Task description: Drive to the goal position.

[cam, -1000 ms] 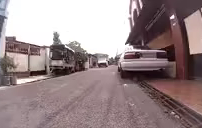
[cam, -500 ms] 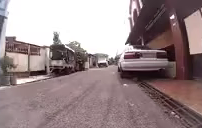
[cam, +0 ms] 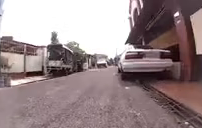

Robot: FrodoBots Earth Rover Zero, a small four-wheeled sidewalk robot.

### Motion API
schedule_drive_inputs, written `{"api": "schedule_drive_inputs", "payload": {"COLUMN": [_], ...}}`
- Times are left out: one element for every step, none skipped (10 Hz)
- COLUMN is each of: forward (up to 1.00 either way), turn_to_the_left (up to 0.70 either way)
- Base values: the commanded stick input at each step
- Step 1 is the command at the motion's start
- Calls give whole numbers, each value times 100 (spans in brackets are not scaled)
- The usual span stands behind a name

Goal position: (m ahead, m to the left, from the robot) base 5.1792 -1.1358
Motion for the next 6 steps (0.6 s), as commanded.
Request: {"api": "schedule_drive_inputs", "payload": {"forward": [100,100,100,100,100,100], "turn_to_the_left": [0,0,0,0,0,0]}}
